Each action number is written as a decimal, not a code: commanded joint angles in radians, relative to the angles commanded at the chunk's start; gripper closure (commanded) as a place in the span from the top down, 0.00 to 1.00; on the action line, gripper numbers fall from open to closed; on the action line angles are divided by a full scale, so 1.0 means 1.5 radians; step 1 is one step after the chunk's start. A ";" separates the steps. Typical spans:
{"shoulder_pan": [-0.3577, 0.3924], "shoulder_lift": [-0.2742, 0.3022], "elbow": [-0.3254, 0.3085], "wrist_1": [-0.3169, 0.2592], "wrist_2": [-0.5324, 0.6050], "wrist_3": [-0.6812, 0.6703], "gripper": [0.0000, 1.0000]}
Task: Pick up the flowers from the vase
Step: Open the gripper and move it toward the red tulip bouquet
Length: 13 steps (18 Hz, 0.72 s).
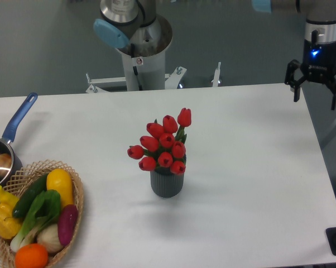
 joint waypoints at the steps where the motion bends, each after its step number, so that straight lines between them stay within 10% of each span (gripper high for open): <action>1: 0.000 0.000 0.000 0.001 -0.003 0.000 1.00; 13: 0.005 -0.003 -0.024 0.001 -0.083 -0.002 1.00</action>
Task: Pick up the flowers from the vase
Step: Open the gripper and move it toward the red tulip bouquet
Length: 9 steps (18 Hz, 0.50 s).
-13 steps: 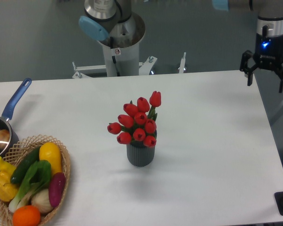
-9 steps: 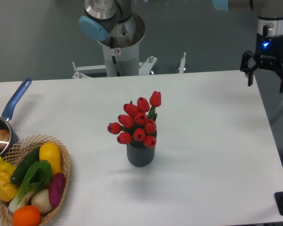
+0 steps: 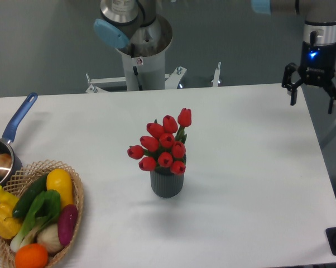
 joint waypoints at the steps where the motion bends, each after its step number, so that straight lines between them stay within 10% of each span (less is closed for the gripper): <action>1: -0.001 0.000 -0.002 0.001 -0.005 0.000 1.00; 9: 0.014 -0.012 -0.012 -0.001 -0.053 -0.005 1.00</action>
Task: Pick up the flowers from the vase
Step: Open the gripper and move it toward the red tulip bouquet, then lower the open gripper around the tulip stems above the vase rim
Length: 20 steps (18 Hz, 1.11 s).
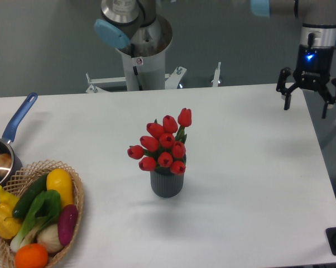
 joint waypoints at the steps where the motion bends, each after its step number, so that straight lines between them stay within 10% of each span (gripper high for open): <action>1: 0.000 -0.001 -0.003 0.000 -0.001 0.001 1.00; 20: -0.134 -0.028 -0.024 -0.040 -0.064 -0.003 1.00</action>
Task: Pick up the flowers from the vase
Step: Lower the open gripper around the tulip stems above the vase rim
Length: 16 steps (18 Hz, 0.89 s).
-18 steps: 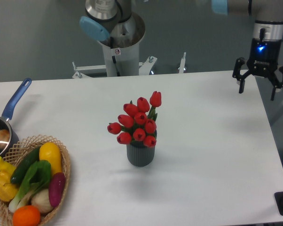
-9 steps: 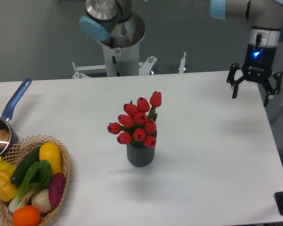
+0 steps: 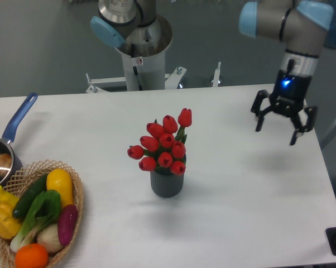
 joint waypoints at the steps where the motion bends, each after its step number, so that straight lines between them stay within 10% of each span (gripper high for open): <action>1: -0.008 0.000 -0.007 -0.005 -0.012 0.000 1.00; 16: -0.035 0.074 -0.029 -0.252 -0.062 0.003 1.00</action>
